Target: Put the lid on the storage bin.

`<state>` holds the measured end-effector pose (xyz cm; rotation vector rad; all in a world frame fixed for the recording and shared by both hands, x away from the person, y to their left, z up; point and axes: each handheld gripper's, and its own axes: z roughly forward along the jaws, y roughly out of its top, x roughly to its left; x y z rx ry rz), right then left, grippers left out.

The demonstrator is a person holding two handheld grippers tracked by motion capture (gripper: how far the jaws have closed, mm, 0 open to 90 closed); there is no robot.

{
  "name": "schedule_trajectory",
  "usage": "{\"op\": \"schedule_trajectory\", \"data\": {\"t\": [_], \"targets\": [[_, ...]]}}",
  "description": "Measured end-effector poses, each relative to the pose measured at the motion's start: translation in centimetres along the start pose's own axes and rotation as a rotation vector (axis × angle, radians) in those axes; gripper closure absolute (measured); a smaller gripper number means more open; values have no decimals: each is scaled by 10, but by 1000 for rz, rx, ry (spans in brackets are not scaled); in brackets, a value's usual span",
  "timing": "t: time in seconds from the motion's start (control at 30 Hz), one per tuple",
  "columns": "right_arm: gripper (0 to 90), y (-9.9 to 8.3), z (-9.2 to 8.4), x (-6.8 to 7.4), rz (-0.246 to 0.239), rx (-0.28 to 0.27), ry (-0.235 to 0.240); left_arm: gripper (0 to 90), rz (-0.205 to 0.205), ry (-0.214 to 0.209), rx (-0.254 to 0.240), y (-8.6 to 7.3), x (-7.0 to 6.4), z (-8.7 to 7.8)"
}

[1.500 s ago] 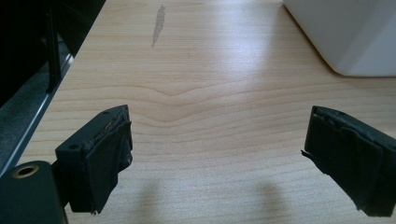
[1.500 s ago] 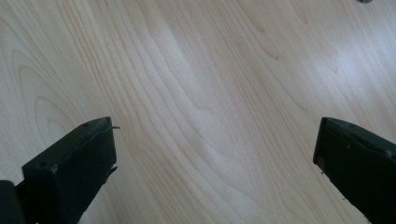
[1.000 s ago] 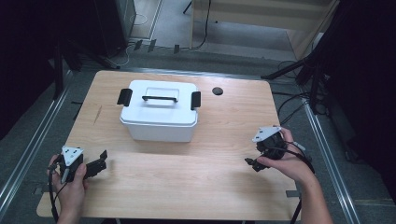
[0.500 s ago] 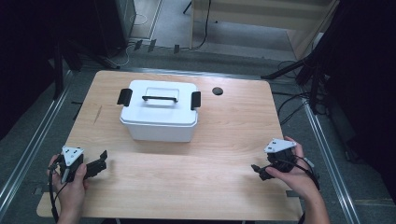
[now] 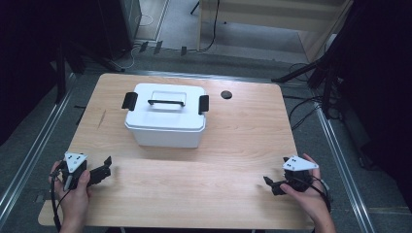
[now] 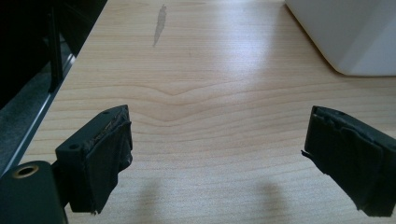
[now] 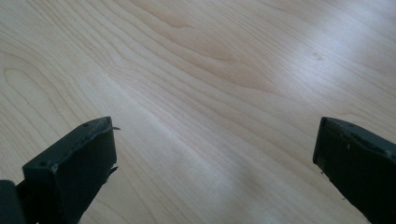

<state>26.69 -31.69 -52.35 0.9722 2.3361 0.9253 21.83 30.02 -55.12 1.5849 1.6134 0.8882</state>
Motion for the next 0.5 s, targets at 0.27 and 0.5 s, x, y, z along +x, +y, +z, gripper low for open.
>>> {"op": "schedule_trajectory", "data": {"t": [0.27, 0.5], "targets": [[0, -18, -4, 3, 83, -97, -17, 83, 0, -1, 0, 0, 0, 0], [0, -31, -5, 3, 150, -150, -37, 83, -6, -9, 3, 0, 0, 0]]}}
